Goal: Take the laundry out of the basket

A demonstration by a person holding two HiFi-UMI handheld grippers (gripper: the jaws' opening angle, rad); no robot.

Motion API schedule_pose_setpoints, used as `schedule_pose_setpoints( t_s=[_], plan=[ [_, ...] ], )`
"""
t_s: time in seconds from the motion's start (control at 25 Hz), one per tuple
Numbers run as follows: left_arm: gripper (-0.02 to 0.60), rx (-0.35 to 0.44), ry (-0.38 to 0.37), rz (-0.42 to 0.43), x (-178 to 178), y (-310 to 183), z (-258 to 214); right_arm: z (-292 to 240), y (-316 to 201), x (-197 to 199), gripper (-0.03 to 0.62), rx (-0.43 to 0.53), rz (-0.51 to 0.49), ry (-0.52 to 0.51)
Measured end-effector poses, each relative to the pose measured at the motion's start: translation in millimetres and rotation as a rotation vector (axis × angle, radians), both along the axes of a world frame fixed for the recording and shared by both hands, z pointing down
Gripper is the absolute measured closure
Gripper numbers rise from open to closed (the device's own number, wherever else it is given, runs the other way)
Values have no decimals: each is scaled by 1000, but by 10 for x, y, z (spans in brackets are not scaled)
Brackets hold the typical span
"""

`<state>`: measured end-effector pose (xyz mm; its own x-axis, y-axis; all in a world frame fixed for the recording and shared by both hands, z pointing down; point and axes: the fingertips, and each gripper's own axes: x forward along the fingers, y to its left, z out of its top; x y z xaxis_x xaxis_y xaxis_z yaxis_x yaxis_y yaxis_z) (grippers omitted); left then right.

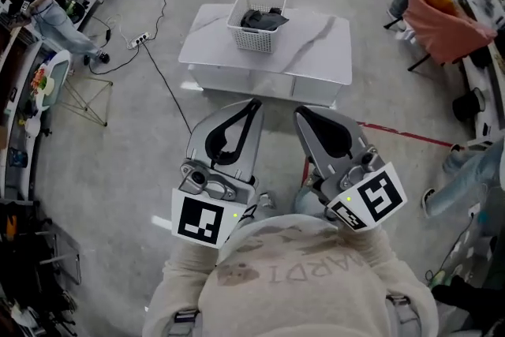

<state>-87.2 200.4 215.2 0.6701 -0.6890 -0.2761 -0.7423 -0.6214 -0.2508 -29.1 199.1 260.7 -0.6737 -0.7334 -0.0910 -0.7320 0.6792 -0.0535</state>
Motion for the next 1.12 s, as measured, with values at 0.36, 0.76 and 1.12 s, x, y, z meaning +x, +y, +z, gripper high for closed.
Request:
schedule_pose_setpoints(
  t_s=[0.36, 0.76, 1.12],
  plan=[
    [580, 10, -65, 43, -17, 104, 78, 28, 95, -68, 566, 7, 12, 20],
    [581, -132, -66, -26, 54, 275, 242, 53, 328, 61, 568, -56, 17, 10],
    [581, -149, -91, -34, 145, 361, 272, 106, 443, 101, 568, -68, 1, 7]
  ],
)
